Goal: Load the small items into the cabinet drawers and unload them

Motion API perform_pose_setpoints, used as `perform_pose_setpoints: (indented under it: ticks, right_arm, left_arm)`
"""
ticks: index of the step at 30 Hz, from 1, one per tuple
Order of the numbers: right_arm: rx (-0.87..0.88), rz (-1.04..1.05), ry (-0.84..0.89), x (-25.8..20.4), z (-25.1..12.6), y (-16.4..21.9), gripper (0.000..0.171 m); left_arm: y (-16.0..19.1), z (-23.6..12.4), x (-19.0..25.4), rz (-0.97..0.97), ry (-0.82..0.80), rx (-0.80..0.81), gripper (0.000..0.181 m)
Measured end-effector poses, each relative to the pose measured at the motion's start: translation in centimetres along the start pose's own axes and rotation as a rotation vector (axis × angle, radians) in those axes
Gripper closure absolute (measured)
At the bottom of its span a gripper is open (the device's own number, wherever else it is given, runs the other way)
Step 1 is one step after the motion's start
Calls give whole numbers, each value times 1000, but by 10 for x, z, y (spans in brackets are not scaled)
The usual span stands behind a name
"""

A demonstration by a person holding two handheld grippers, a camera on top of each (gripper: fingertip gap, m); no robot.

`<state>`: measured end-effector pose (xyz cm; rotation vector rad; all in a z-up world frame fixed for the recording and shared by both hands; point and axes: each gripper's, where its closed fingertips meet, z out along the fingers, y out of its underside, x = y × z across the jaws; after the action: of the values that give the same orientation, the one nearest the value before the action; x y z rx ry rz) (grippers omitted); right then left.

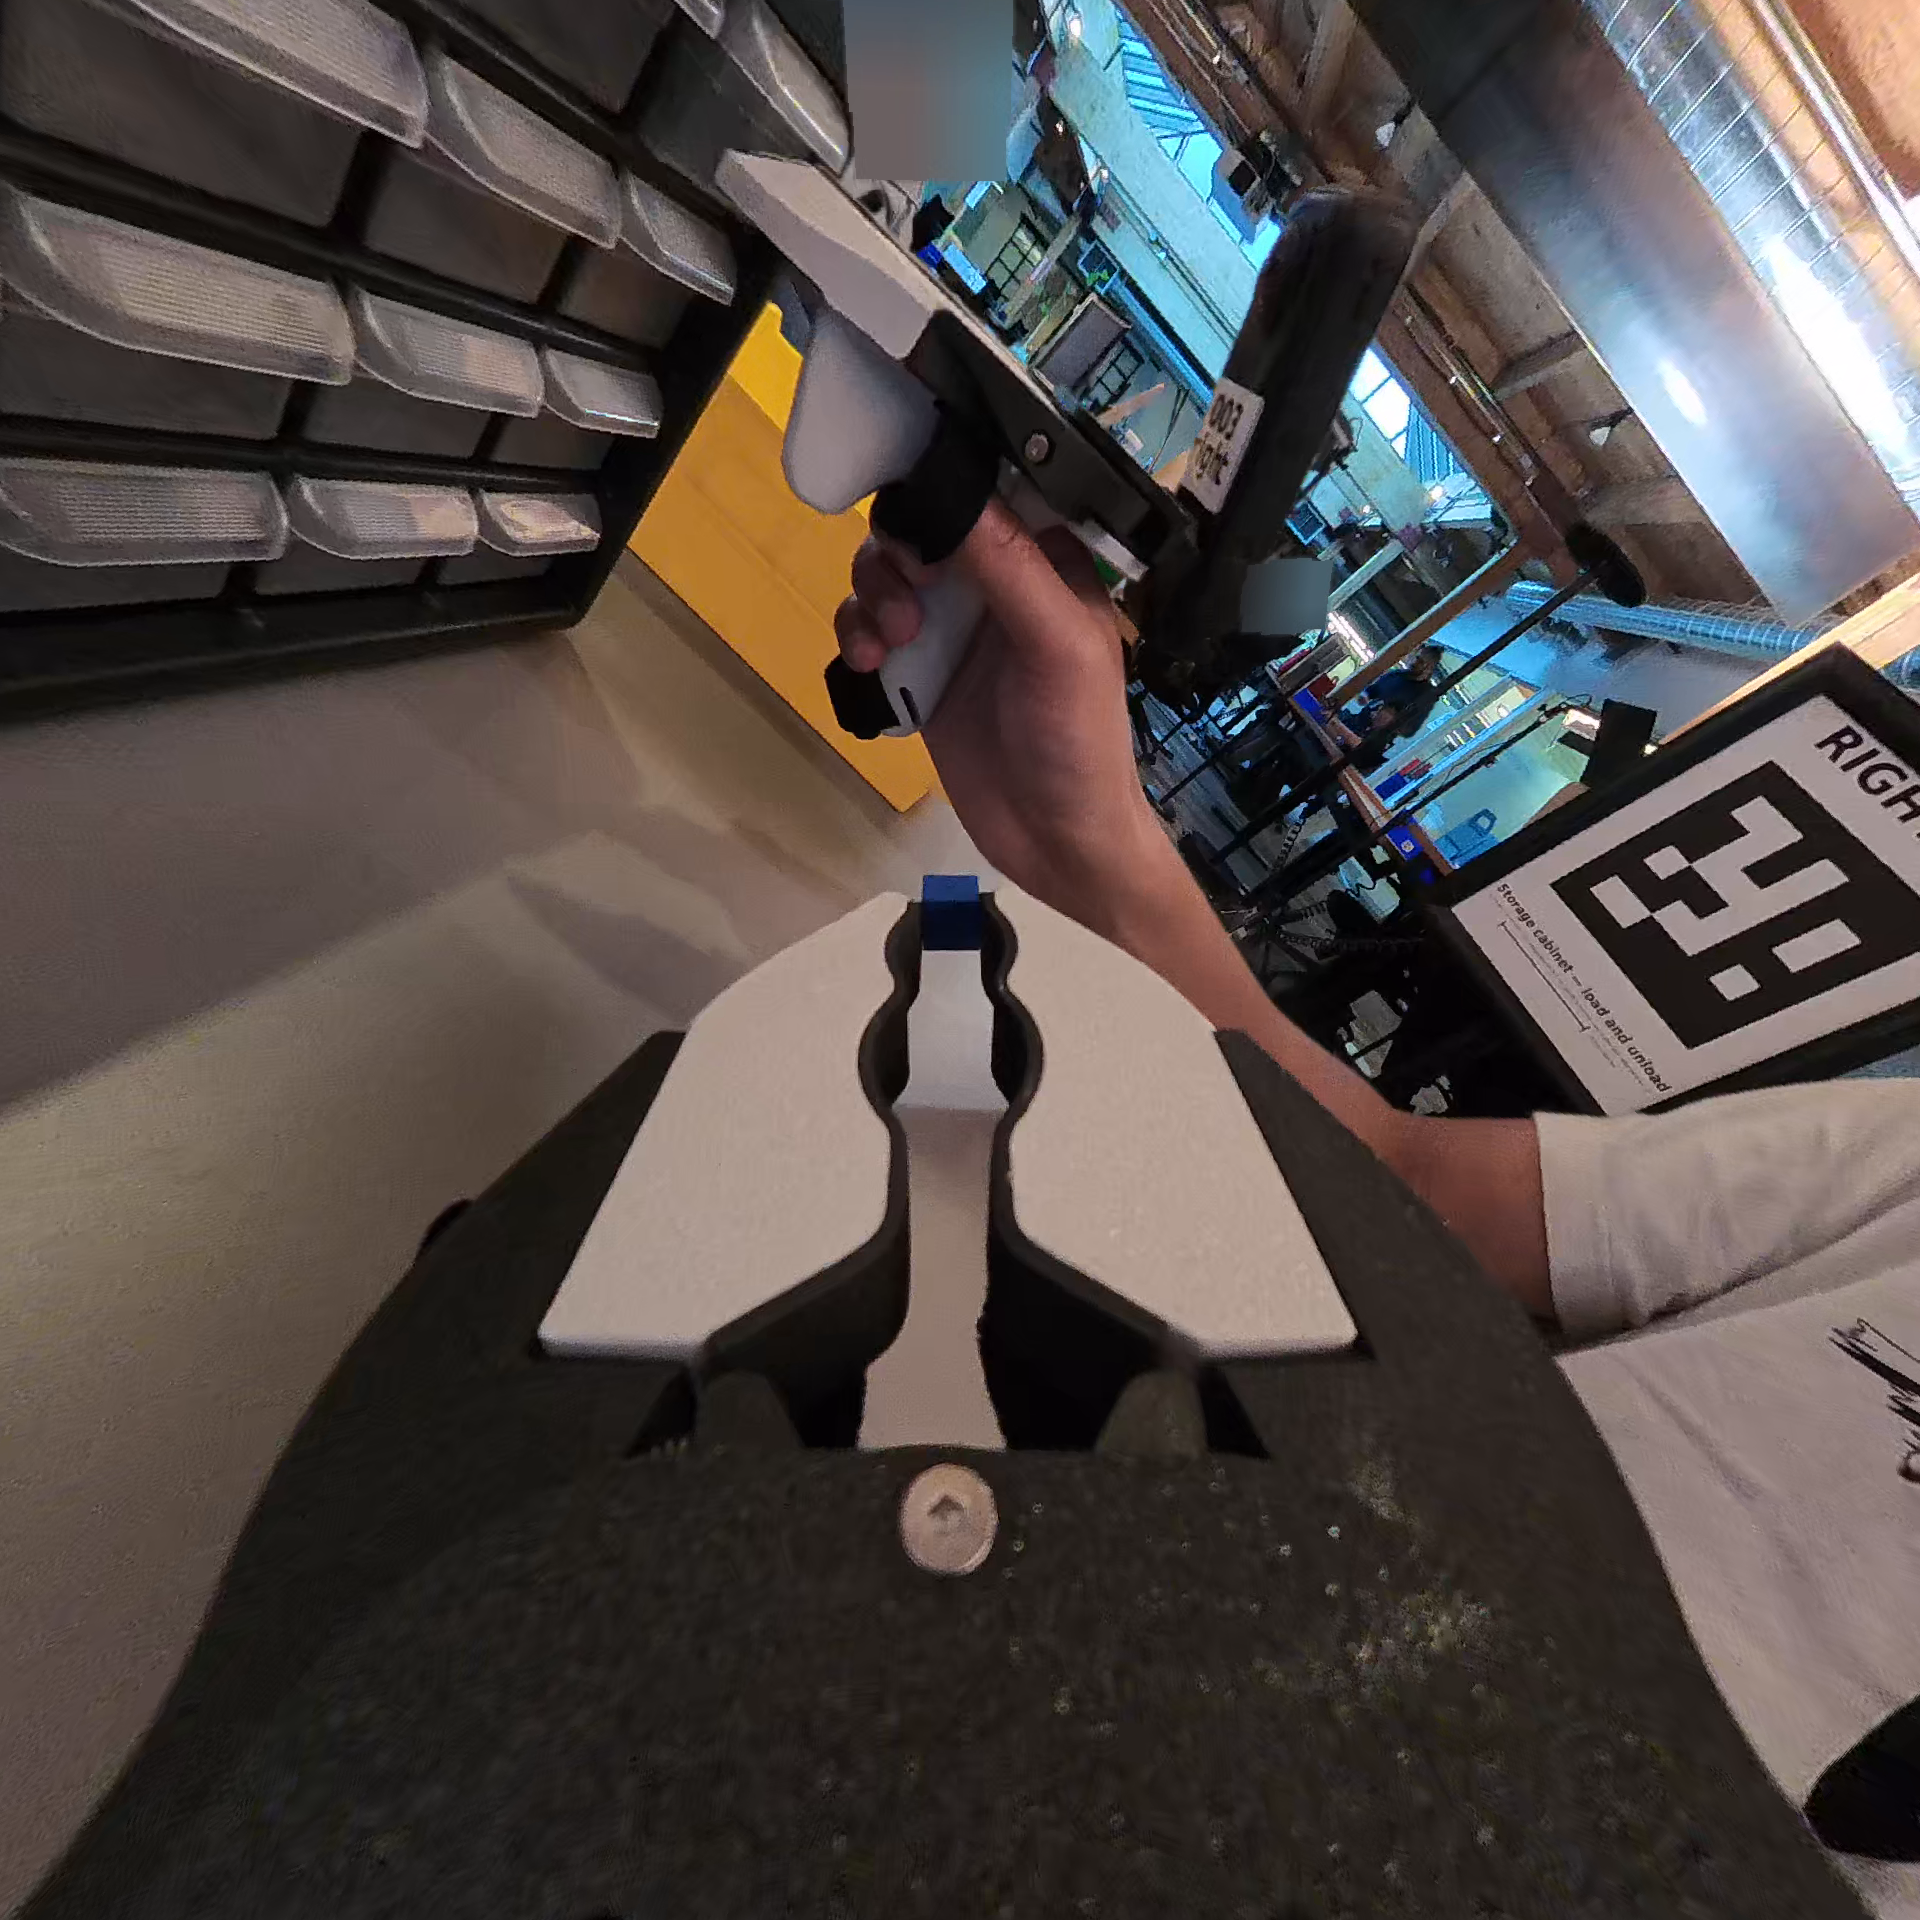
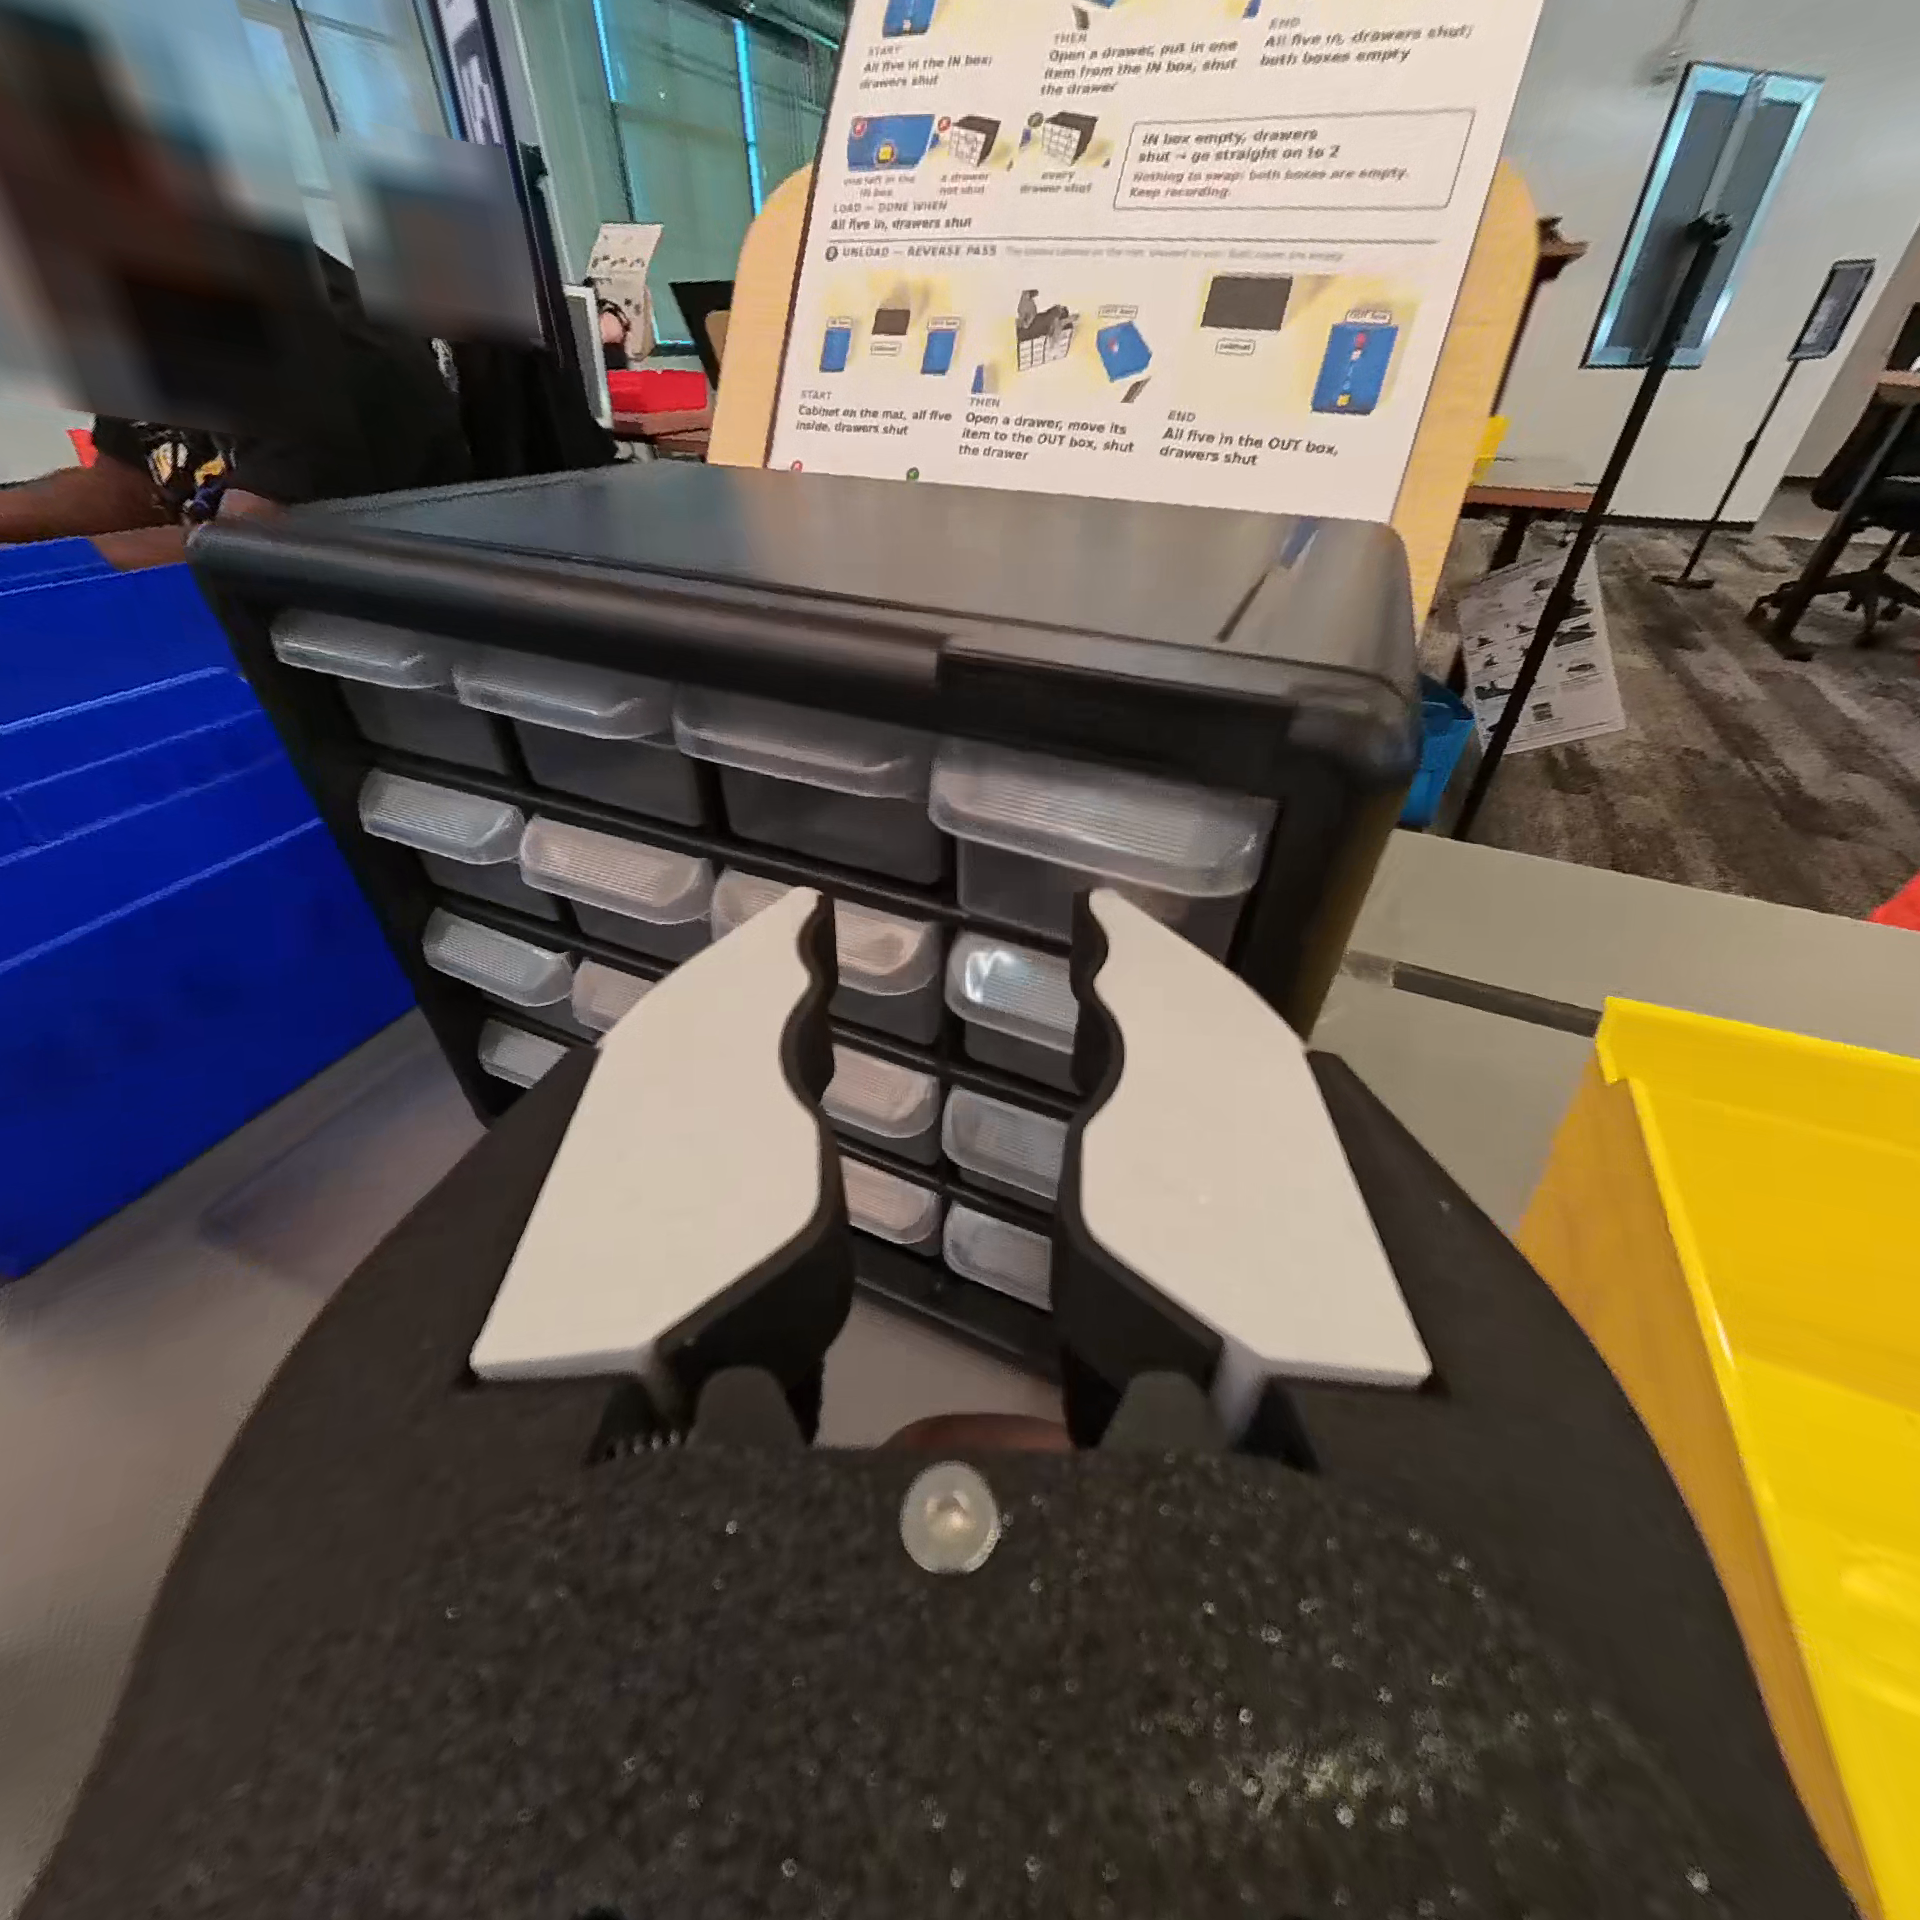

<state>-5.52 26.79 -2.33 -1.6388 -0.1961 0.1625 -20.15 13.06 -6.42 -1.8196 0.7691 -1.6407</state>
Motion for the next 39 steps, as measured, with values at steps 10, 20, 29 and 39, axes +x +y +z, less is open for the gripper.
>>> perform_pose_setpoints:
  ticks: [10, 20, 29, 39]
  right_arm:
    - [-72, -115, -422, -50, -46, 27, 120]
    - [102, -447, -846, -138, -102, 34, 134]
    - [105, -549, -844, -139, -113, 40, 155]
    - [67, -491, -875, -131, -131, 51, 161]
  left_arm:
    - [-2, 15, -2, 143, -31, -22, 171]
    - [-12, 37, 14, -188, 244, -113, 172]
    - [-4, 39, 24, -368, 389, -60, 171]
    - [15, 54, 34, -371, 369, -109, 171]
